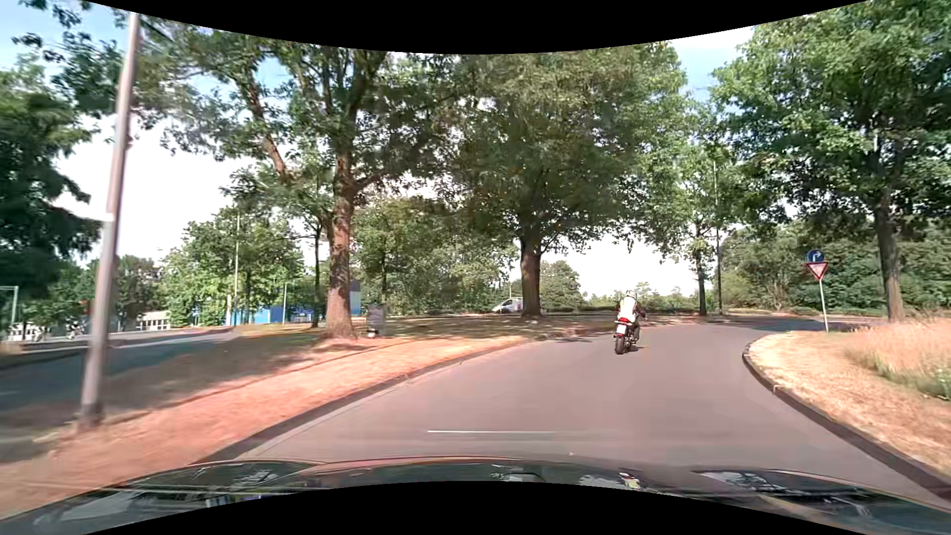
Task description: Follow the waypoints while adhering to traffic rules and regulations
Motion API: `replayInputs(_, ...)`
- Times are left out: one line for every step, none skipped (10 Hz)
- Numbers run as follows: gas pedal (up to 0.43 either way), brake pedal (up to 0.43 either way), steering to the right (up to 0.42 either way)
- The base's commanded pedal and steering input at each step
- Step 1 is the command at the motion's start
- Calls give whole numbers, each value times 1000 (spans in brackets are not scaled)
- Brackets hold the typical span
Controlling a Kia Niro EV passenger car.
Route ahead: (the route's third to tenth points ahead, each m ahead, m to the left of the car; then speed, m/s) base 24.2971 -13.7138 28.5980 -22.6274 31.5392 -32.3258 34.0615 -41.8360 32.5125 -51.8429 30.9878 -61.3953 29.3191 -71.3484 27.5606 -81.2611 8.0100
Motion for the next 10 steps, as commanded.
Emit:
replayInputs(87, 0, 141)
replayInputs(87, 0, 142)
replayInputs(87, 0, 141)
replayInputs(87, 0, 141)
replayInputs(87, 0, 141)
replayInputs(118, 0, 142)
replayInputs(150, 0, 146)
replayInputs(150, 0, 153)
replayInputs(150, 0, 155)
replayInputs(150, 0, 155)
